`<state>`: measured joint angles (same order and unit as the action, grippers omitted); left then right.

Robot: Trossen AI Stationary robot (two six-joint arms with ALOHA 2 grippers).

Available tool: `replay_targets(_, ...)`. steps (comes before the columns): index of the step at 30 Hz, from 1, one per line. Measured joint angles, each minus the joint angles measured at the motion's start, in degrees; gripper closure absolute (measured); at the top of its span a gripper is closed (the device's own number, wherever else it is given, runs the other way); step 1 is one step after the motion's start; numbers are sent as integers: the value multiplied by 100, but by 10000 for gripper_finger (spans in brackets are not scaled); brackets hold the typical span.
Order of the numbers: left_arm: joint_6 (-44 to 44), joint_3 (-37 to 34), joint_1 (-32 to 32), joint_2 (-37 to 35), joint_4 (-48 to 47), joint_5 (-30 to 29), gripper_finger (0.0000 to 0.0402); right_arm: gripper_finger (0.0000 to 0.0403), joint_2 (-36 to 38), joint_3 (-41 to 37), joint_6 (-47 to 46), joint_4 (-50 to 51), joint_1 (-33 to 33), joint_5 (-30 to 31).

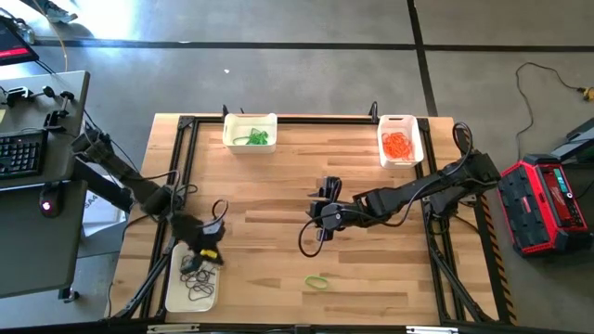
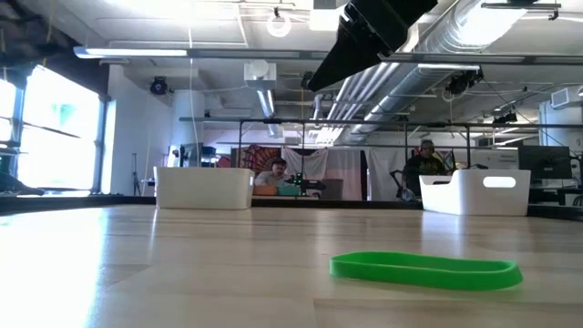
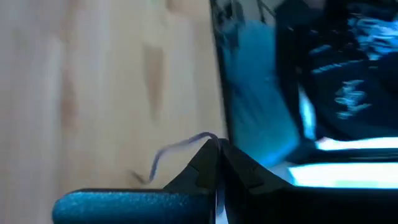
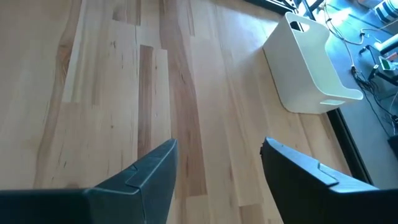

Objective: Sort rubber bands into baskets
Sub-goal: Put the purple rubber band into the bottom left white bin

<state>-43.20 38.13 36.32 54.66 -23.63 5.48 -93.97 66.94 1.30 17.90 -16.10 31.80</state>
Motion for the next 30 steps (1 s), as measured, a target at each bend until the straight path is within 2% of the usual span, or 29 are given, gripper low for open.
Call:
replay_targets(6,-1570,0,570,-138,-287,538,401,181,0,-2,2,-12,0,-1)
replay_targets(14,-3103,0,1325,-484,-1223,622,401,181,0,-4,12,-12,0,-1)
replay_targets(20,-3717,0,1719,-589,-1828,742,401,181,0,-4,17,-12,0,-1)
replay_targets(27,-4194,0,1937,-587,-2249,1259,401,181,0,-4,17,-12,80,-3)
replay_targets(30,-4227,0,1977,-582,-2234,1238,401,181,0,-4,15,-12,116,-3)
